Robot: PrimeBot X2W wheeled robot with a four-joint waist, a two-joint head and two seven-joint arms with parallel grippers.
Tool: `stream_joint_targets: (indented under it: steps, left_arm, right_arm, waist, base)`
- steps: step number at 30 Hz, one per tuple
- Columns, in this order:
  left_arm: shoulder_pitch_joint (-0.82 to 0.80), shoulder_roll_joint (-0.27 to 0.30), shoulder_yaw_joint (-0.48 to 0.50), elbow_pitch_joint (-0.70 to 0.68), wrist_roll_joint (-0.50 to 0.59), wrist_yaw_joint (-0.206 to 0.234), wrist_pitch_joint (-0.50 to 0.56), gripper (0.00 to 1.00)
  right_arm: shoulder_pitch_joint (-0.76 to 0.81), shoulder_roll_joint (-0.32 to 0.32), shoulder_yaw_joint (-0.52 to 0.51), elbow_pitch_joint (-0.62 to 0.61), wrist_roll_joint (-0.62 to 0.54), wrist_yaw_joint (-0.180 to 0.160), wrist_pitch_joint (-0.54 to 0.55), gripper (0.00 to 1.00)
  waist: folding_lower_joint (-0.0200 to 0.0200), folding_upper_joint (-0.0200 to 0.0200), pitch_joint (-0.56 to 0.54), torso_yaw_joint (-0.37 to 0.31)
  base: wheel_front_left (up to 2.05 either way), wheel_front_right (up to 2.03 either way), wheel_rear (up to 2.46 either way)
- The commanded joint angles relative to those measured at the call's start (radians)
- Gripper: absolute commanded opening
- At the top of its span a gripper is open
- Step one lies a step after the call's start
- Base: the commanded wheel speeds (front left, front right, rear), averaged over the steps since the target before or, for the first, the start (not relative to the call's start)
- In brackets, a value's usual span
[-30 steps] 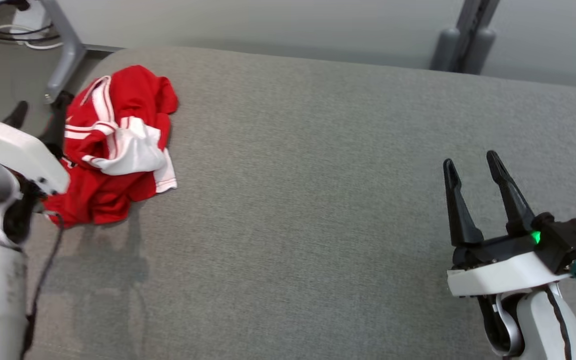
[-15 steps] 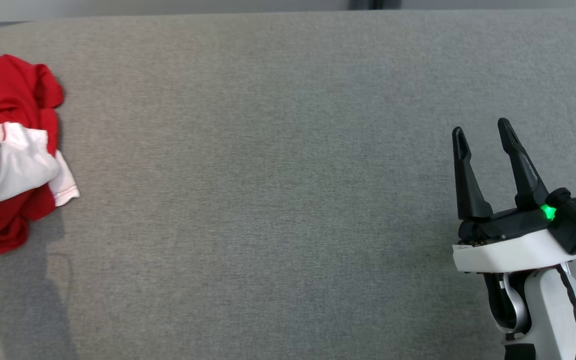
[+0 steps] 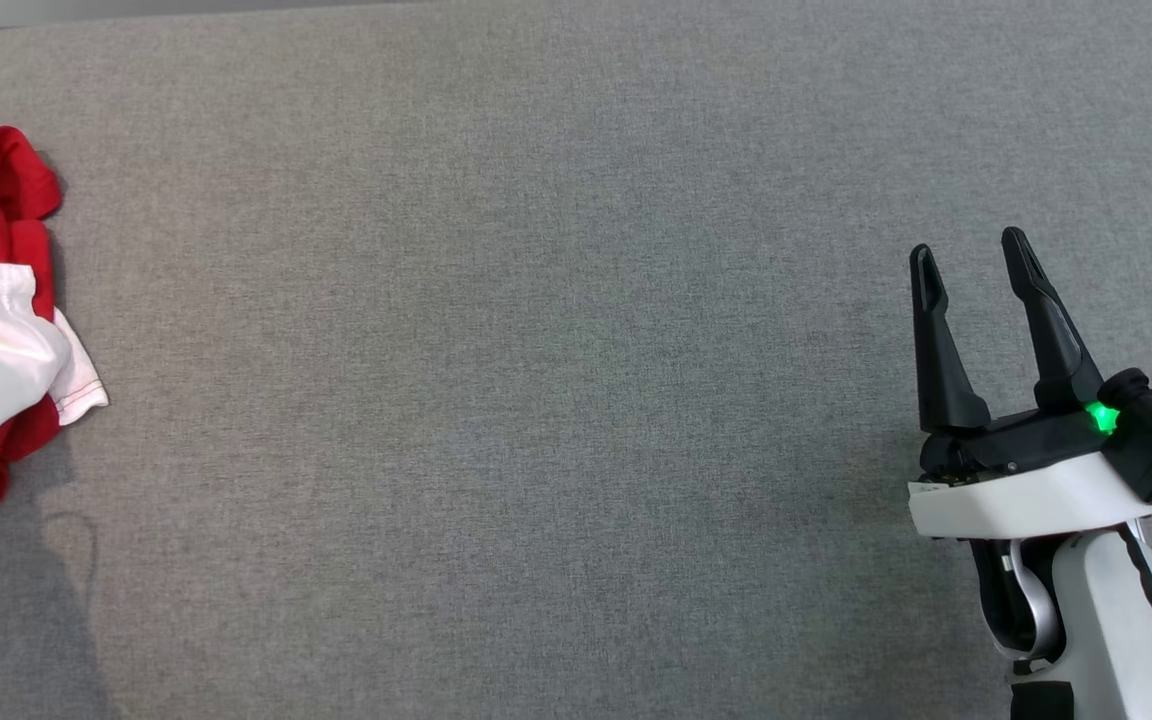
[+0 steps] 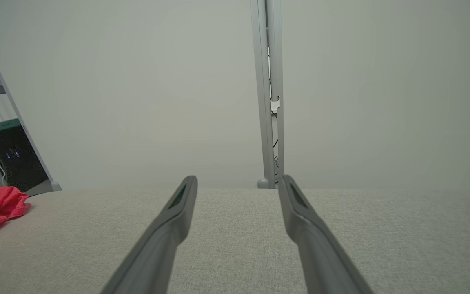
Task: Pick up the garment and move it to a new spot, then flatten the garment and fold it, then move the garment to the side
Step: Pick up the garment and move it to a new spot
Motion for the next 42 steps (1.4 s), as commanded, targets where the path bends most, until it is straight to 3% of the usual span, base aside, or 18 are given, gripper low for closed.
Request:
stream_joint_targets:
  steps: [1, 15, 26, 33, 38, 42]
  left_arm:
    - [-0.002, 0.008, -0.001, -0.006, -0.002, -0.001, -0.006, 0.00]
    - [-0.043, 0.023, -0.102, -0.189, 0.011, -0.022, -0.113, 0.00]
    - [-0.098, -0.002, -0.272, -0.488, -0.054, -0.022, -0.083, 0.00]
    - [-0.135, -0.080, -0.314, -0.591, -0.101, -0.021, -0.071, 0.00]
    - [-0.161, -0.193, -0.322, -0.673, -0.150, 0.008, -0.103, 0.00]
    - [-0.090, -0.267, -0.328, -0.729, -0.201, 0.020, -0.137, 0.00]
  right_arm:
    - [-0.002, -0.006, -0.004, -0.001, 0.006, 0.000, -0.001, 1.00]
    - [0.043, -0.006, 0.010, 0.023, 0.028, 0.000, -0.001, 1.00]
    - [0.087, -0.006, 0.018, 0.035, 0.066, 0.000, 0.000, 1.00]
    - [0.100, -0.005, 0.019, 0.034, 0.088, 0.000, 0.000, 1.00]
    - [0.103, -0.005, 0.006, 0.029, 0.089, 0.000, 0.000, 1.00]
    - [0.109, -0.005, -0.013, 0.025, 0.084, 0.000, 0.000, 1.00]
  waist:
    - [0.0000, 0.0000, -0.004, 0.003]
    - [0.0000, 0.0000, -0.132, 0.010]
    - [0.0000, 0.0000, -0.249, -0.094]
    - [0.0000, 0.0000, -0.274, -0.184]
    - [0.0000, 0.0000, -0.263, -0.235]
    - [0.0000, 0.0000, -0.250, -0.254]
  base:
    - [0.00, 0.00, 0.00]
    - [0.00, 0.00, 0.00]
    - [0.00, 0.00, 0.00]
    - [0.00, 0.00, 0.00]
    - [0.00, 0.00, 0.00]
    - [0.00, 0.00, 0.00]
